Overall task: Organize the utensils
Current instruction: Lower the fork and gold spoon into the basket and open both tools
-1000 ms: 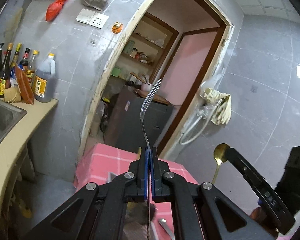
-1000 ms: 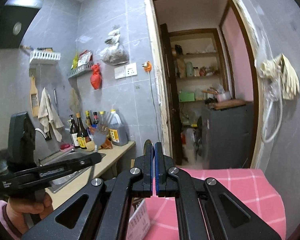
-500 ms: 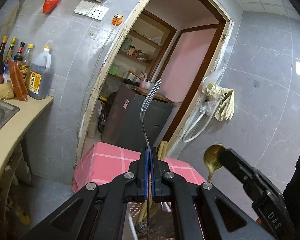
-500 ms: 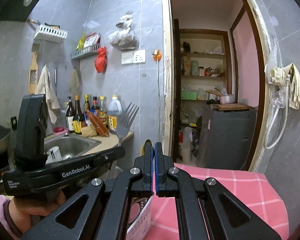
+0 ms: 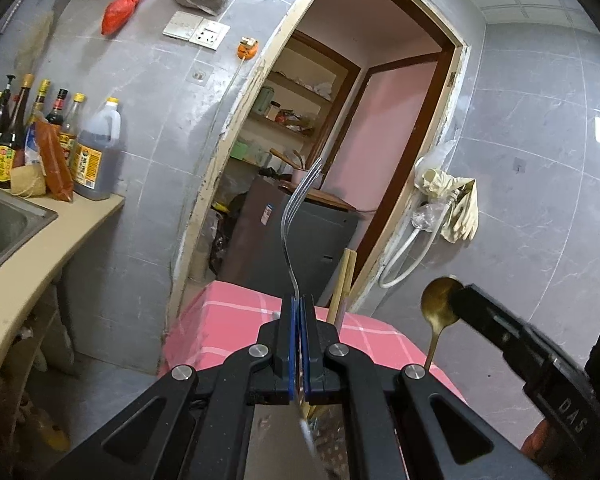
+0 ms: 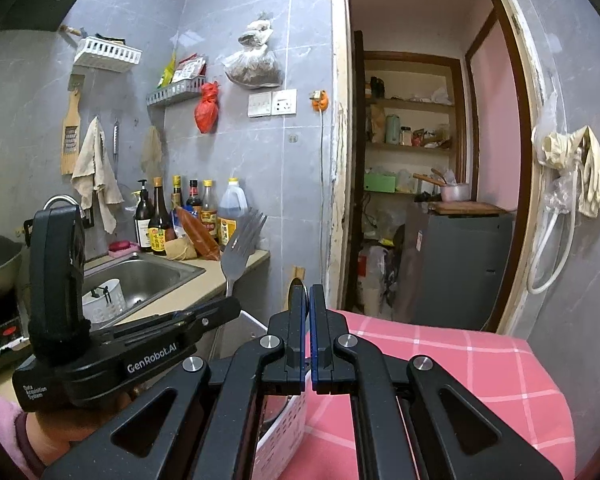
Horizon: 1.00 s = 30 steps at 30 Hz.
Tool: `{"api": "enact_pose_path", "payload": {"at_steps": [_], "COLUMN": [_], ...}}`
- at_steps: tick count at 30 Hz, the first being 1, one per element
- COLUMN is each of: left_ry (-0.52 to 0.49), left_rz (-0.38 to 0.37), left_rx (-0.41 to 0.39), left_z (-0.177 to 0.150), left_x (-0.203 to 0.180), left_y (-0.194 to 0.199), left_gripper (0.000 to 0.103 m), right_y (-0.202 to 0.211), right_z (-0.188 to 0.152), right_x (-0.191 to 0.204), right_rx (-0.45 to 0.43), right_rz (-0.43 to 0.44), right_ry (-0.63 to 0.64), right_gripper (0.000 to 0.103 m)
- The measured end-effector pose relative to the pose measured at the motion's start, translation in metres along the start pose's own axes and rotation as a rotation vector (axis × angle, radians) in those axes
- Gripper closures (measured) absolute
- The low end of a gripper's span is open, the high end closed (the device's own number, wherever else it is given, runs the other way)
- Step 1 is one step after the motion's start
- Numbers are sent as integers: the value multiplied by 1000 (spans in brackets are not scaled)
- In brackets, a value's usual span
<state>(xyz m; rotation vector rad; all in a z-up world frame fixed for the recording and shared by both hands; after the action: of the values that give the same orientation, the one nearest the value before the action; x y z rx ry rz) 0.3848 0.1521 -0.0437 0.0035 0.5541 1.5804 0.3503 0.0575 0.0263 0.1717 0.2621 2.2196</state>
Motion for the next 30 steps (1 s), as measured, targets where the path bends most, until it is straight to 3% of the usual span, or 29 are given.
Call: {"api": "enact_pose_path", "payload": {"at_steps": [9, 15, 30], "left_ry": [-95, -113, -137], "left_rz": [-2, -5, -47], "left_rx": [-14, 8, 100], "left_z": [-9, -11, -16], "left_x": [-3, -4, -7], "left_y": [23, 31, 34], "left_gripper": [100, 100, 100], "right_y": [19, 23, 9], "right_z": [8, -5, -52], "right_x": [23, 27, 1], "right_rx": [-16, 30, 138], "right_rz": [8, 27, 73], "right_ry": [102, 90, -120], "right_gripper": [100, 100, 99]}}
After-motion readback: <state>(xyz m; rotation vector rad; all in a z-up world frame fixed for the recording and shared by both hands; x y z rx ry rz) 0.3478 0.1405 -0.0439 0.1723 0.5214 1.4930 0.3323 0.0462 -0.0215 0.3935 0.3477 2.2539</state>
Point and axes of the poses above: each gripper's, at about its wrist camera, not at the fingertips, and y roughly against the way its jaws point, x to its left, z to its top, the point moved 10 cm from there along -y, roughly the way its jaws point, and after that the axes turned 13 degrees about z, right-handed, at the moved point
